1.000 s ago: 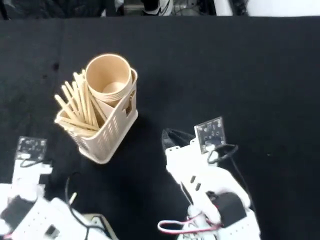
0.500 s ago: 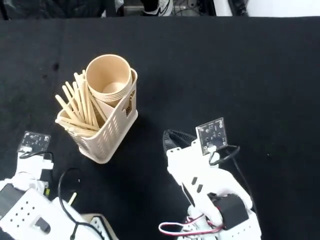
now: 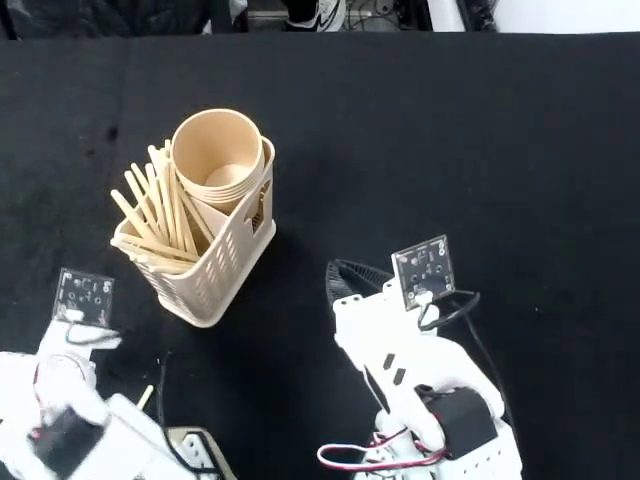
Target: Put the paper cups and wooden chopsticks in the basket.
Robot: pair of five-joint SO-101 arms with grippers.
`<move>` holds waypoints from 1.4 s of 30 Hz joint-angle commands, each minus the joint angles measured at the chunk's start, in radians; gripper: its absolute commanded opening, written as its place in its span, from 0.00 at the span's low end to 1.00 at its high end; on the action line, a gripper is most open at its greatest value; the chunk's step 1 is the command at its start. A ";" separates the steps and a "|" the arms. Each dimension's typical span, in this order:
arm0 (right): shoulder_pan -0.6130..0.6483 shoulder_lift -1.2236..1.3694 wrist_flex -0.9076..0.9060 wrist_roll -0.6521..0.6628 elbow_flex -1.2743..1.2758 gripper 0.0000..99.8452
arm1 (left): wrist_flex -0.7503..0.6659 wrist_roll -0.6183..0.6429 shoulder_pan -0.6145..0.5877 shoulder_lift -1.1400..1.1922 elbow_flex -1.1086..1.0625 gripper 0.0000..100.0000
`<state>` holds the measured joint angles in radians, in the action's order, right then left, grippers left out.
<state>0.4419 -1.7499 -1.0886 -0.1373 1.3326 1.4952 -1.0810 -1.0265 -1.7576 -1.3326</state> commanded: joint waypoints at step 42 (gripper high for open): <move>-0.008 0.001 0.025 0.000 -0.016 0.02 | -0.256 0.845 0.041 -0.060 -0.367 0.10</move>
<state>0.4419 -1.7499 -1.0902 -0.1373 1.3326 1.0180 -0.2447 -1.0004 -1.8174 -1.6824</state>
